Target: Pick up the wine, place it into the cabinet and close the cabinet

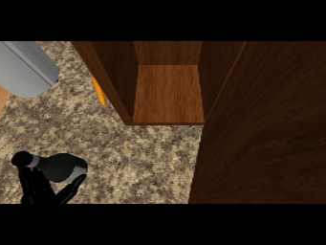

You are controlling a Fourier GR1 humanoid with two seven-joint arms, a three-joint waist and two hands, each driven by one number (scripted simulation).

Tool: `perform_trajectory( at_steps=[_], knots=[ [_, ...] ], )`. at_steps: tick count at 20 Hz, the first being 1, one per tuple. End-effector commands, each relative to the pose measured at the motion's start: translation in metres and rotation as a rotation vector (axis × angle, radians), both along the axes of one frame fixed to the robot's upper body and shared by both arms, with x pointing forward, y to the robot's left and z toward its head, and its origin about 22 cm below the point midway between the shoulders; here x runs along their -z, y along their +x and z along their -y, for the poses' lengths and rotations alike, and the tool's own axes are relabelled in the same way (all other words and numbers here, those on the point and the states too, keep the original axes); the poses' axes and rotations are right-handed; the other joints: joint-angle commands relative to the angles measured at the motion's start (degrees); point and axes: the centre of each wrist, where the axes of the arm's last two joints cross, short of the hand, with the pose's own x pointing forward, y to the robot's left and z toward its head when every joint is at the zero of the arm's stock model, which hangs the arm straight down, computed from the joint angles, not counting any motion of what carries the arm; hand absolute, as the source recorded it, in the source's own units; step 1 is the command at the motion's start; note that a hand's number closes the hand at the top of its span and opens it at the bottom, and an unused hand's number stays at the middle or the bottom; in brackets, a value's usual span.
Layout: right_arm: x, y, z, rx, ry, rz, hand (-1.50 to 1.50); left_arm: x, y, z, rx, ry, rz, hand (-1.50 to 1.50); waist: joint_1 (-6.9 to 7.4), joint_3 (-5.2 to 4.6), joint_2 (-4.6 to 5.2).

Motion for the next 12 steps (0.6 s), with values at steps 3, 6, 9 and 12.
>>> perform_trajectory(
  at_steps=[3, 6, 9, 12],
  knots=[
    [-0.001, -0.022, 0.011, -0.077, 0.013, -0.023, -1.5, 0.01, 0.013, -0.001, 0.0, 0.004, 0.027, -1.5, -0.01, 0.01, 0.03],
    [-0.005, -0.028, 0.013, -0.087, 0.008, -0.018, -1.5, 0.01, 0.02, -0.002, 0.028, -0.056, 0.085, 1.5, -0.32, 0.01, -0.03],
    [0.0, -0.016, -0.006, -0.074, 0.006, -0.02, -1.5, 0.006, 0.034, -0.008, 0.107, 0.016, 0.057, 1.5, -0.04, -0.03, 0.07],
    [0.004, -0.022, 0.01, -0.073, 0.016, -0.011, -1.5, 0.003, 0.035, 0.011, 0.15, 0.175, 0.049, 1.5, -0.37, 0.11, 0.0]
  ],
)
